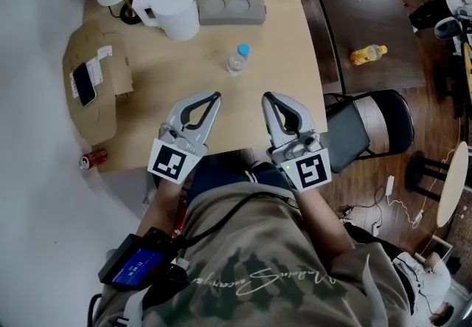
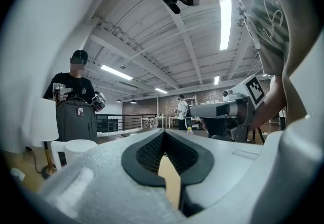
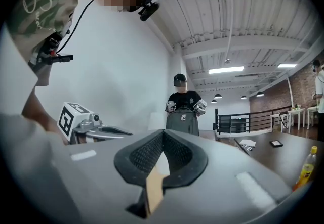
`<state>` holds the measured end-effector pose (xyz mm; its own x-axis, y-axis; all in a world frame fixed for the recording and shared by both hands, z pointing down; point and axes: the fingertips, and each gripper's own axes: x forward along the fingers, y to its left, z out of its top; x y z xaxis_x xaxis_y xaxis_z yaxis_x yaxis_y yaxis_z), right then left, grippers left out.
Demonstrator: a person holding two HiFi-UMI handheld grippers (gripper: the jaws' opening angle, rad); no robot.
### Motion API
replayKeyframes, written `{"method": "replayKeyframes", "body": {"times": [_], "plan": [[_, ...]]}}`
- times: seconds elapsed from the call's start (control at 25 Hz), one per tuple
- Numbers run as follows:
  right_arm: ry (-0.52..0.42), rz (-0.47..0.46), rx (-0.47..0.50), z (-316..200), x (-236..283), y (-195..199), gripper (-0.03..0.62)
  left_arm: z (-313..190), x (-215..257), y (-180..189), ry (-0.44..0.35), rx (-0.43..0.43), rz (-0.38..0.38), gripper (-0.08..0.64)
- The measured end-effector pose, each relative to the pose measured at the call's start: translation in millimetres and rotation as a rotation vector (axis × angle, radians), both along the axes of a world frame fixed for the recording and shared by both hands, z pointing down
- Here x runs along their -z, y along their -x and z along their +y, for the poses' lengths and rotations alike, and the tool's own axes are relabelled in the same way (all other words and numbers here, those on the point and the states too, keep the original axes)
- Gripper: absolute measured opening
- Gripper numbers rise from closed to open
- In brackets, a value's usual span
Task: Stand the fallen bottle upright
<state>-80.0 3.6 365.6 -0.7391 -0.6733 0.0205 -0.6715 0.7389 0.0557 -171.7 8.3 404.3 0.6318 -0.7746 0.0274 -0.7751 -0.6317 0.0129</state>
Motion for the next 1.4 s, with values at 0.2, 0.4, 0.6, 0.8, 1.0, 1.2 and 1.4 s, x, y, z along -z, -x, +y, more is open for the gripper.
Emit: {"method": "replayKeyframes", "body": {"times": [0.2,0.4,0.6,0.8,1.0,1.2,1.4], "plan": [[0.003,0.002,0.011,23.2,4.2,-21.5,0.002,24.0,8.1,-9.4,-0.014,0.043,-0.008,0.000],[-0.011,-0.019,0.024,54.3,10.3,-58.0,0.002,58.1,10.3,-43.0,-0.009,0.097,-0.033,0.000],[0.019,-0.026,0.098,100.5,4.9,-99.8,0.002,106.2,20.7,-89.5,-0.017,0.172,-0.043,0.000],[0.039,-0.029,0.134,139.7,-11.8,-107.9,0.002,155.0,15.6,-114.4,-0.031,0.170,-0.060,0.000],[0.038,-0.071,0.139,176.7,7.3,-139.8,0.002,195.4,36.7,-148.5,-0.007,0.203,-0.054,0.000],[0.009,-0.075,0.129,201.5,23.0,-145.6,0.002,221.3,52.8,-149.6,-0.018,0.228,-0.037,0.000],[-0.001,-0.082,0.122,210.5,31.1,-138.3,0.002,236.8,59.7,-146.4,-0.004,0.226,-0.022,0.000]]}}
